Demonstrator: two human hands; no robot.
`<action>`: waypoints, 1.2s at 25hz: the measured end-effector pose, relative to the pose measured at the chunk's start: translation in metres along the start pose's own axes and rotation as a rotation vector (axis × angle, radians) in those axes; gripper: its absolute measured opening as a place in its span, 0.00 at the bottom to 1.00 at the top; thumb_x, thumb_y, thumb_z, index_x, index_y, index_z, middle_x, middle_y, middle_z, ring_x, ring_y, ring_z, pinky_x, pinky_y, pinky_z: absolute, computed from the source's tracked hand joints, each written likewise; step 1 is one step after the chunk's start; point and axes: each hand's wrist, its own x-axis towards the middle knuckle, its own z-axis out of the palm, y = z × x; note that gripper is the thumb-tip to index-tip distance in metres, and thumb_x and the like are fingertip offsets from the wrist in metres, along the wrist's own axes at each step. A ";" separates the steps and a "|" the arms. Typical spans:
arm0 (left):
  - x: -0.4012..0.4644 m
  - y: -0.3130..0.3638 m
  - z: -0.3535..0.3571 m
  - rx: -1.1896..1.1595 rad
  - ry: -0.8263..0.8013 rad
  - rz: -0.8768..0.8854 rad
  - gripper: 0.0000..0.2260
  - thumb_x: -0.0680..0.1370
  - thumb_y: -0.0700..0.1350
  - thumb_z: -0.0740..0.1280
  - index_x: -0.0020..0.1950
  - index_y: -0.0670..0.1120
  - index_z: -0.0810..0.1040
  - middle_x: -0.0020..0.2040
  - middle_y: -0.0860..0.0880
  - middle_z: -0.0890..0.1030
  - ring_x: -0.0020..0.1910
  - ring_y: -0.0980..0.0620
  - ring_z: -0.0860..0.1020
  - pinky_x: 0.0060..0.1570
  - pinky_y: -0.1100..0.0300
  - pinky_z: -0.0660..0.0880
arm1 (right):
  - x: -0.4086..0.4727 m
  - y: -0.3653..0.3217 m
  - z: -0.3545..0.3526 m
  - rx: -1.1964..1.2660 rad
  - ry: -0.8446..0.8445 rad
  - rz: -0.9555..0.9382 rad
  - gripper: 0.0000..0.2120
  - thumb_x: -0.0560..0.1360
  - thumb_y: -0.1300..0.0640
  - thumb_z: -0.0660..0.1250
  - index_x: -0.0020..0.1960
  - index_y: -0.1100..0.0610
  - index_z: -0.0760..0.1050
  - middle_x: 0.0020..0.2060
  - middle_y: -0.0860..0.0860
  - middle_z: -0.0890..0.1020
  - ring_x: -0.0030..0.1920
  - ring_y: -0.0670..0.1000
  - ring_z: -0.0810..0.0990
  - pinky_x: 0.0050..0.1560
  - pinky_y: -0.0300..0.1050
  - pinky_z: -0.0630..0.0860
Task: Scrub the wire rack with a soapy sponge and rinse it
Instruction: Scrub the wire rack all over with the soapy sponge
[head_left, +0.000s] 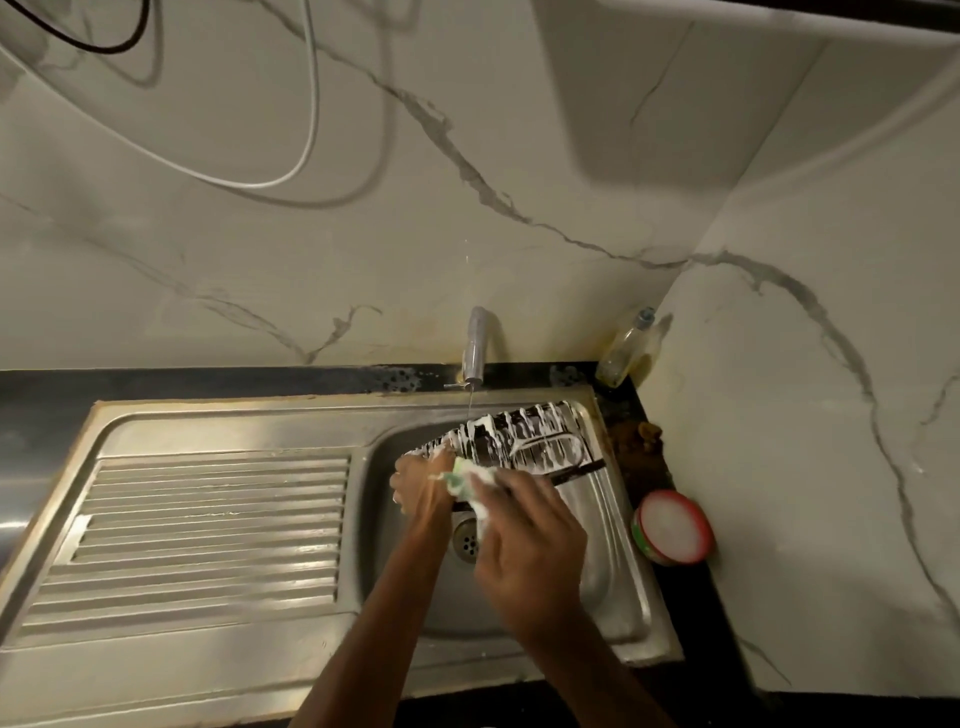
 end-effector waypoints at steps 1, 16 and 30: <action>0.011 -0.005 0.003 0.006 0.000 0.003 0.37 0.59 0.66 0.61 0.58 0.41 0.75 0.55 0.38 0.80 0.52 0.38 0.82 0.52 0.39 0.82 | 0.000 0.013 -0.005 0.019 0.032 0.077 0.15 0.75 0.64 0.62 0.57 0.60 0.83 0.50 0.55 0.84 0.47 0.51 0.81 0.43 0.40 0.79; 0.004 -0.004 -0.024 -0.050 -0.087 -0.056 0.49 0.54 0.71 0.63 0.68 0.44 0.75 0.59 0.41 0.81 0.53 0.40 0.82 0.54 0.41 0.81 | 0.011 0.066 -0.023 -0.082 0.260 0.539 0.23 0.67 0.77 0.69 0.58 0.60 0.83 0.43 0.57 0.84 0.41 0.54 0.82 0.41 0.25 0.67; -0.025 0.028 -0.072 -0.205 -0.310 0.033 0.23 0.73 0.63 0.66 0.55 0.47 0.86 0.48 0.44 0.88 0.48 0.42 0.87 0.55 0.42 0.82 | -0.011 -0.009 0.014 -0.257 0.119 0.262 0.18 0.72 0.69 0.66 0.60 0.63 0.82 0.49 0.60 0.82 0.42 0.55 0.82 0.37 0.38 0.77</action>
